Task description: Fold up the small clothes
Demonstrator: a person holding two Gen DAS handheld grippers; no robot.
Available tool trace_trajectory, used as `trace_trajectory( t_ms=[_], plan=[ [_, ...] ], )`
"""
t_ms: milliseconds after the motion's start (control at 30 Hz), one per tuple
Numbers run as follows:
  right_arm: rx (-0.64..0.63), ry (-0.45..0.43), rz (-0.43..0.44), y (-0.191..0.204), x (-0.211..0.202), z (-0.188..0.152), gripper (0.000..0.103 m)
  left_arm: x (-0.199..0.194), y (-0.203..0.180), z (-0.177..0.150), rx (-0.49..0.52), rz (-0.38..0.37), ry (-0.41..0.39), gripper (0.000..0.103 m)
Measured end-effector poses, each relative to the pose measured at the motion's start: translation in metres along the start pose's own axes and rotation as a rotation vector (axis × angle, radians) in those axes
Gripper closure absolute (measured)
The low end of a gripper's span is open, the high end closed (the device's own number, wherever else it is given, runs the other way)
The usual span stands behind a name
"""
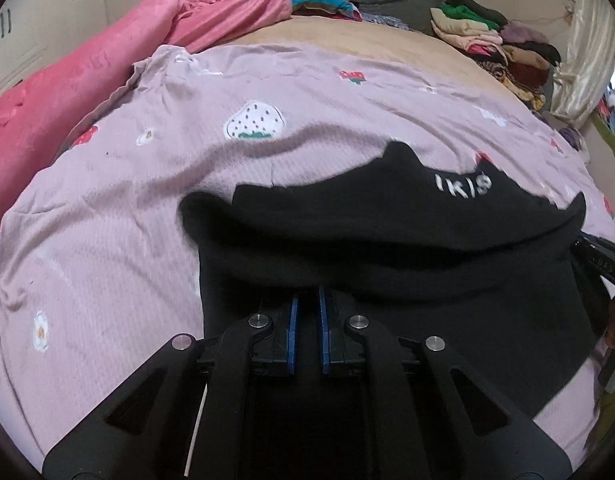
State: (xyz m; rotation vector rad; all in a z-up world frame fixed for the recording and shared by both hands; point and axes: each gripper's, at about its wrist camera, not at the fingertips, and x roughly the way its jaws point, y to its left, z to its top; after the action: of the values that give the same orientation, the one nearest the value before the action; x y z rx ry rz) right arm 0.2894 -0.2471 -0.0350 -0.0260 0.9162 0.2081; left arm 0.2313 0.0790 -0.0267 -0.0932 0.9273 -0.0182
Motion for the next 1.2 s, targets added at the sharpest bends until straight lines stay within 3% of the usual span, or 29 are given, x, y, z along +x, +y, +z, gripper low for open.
trace_trajectory(
  t_ms=[267, 333, 400, 467, 567, 633, 667, 700, 733, 900, 967, 1200],
  plan=[
    [0.033, -0.053, -0.067, -0.017, 0.005, 0.024, 0.081, -0.001, 0.026, 0.027, -0.077, 0.005, -0.047, 0.100],
    [0.029, -0.058, -0.092, -0.022, 0.003, 0.025, 0.080, -0.003, 0.034, 0.029, -0.102, 0.010, -0.059, 0.093],
    [0.025, -0.058, -0.119, -0.027, 0.002, 0.024, 0.072, -0.003, 0.044, 0.030, -0.132, 0.000, -0.057, 0.082],
    [0.029, -0.041, -0.146, -0.034, 0.005, 0.023, 0.050, 0.001, 0.050, 0.029, -0.155, -0.019, -0.046, 0.075],
    [0.054, -0.010, -0.124, -0.041, 0.010, 0.021, 0.050, 0.009, 0.052, 0.027, -0.165, -0.043, -0.021, 0.070],
    [0.065, 0.005, -0.113, -0.043, 0.014, 0.019, 0.055, 0.013, 0.050, 0.026, -0.165, -0.052, -0.016, 0.070],
    [0.070, 0.006, -0.098, -0.043, 0.015, 0.018, 0.070, 0.015, 0.050, 0.026, -0.163, -0.054, -0.017, 0.077],
    [0.072, 0.004, -0.085, -0.042, 0.014, 0.018, 0.081, 0.014, 0.049, 0.025, -0.160, -0.061, -0.024, 0.096],
    [0.069, -0.011, -0.088, -0.041, 0.011, 0.018, 0.095, 0.010, 0.047, 0.025, -0.157, -0.072, -0.042, 0.099],
    [0.069, -0.119, -0.086, -0.042, -0.016, 0.023, 0.096, -0.018, 0.043, 0.030, -0.132, -0.072, -0.147, 0.100],
    [0.099, -0.141, -0.076, -0.049, -0.022, 0.027, 0.096, -0.020, 0.044, 0.035, -0.141, -0.071, -0.153, 0.100],
    [0.123, -0.062, -0.132, -0.056, 0.006, 0.023, 0.096, 0.013, 0.050, 0.026, -0.155, -0.009, -0.081, 0.100]
  ],
)
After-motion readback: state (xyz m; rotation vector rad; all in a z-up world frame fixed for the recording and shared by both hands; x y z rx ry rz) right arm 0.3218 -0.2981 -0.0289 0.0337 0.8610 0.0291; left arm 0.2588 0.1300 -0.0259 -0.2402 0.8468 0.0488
